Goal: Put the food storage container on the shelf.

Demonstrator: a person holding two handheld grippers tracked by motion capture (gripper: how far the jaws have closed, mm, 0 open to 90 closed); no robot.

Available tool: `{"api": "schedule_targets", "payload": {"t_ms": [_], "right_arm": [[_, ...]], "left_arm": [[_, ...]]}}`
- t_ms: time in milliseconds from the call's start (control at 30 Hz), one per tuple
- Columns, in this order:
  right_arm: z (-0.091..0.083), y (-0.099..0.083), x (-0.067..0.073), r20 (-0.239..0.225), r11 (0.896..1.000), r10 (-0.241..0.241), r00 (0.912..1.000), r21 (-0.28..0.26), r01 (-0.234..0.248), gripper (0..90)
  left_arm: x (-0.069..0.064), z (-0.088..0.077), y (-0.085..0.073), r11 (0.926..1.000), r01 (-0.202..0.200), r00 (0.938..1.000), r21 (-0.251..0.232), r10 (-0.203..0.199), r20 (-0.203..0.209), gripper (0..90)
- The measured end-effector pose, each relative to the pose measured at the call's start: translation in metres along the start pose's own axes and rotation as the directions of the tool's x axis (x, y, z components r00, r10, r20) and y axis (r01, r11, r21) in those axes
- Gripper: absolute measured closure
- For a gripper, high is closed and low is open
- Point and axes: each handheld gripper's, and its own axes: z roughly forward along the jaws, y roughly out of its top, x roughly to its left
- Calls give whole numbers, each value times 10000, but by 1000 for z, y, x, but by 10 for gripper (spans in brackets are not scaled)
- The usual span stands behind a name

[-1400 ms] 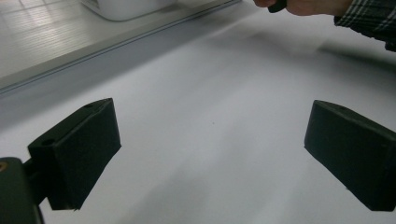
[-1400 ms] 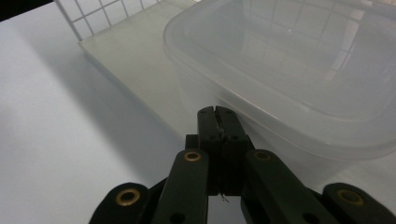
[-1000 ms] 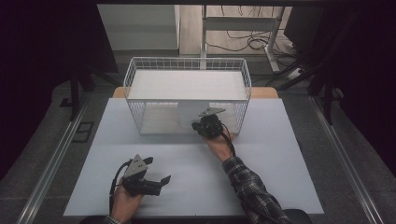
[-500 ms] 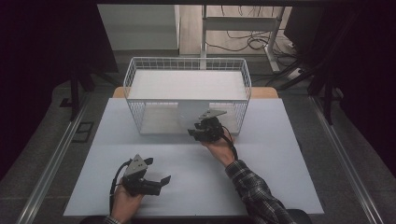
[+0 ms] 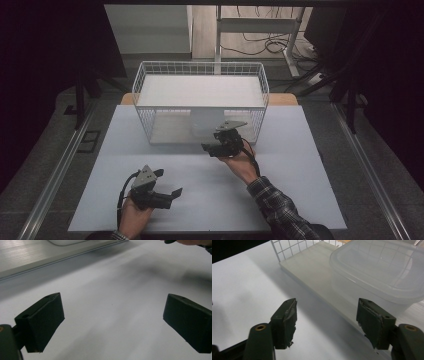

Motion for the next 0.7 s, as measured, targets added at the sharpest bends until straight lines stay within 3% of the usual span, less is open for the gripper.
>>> {"api": "schedule_targets", "payload": {"t_ms": [700], "right_arm": [[-26,-17,9,-296,9997,-217,9993,70,219,172]], "left_arm": [[0,0,0,10000,19,10000,-3,-19,59,31]]}}
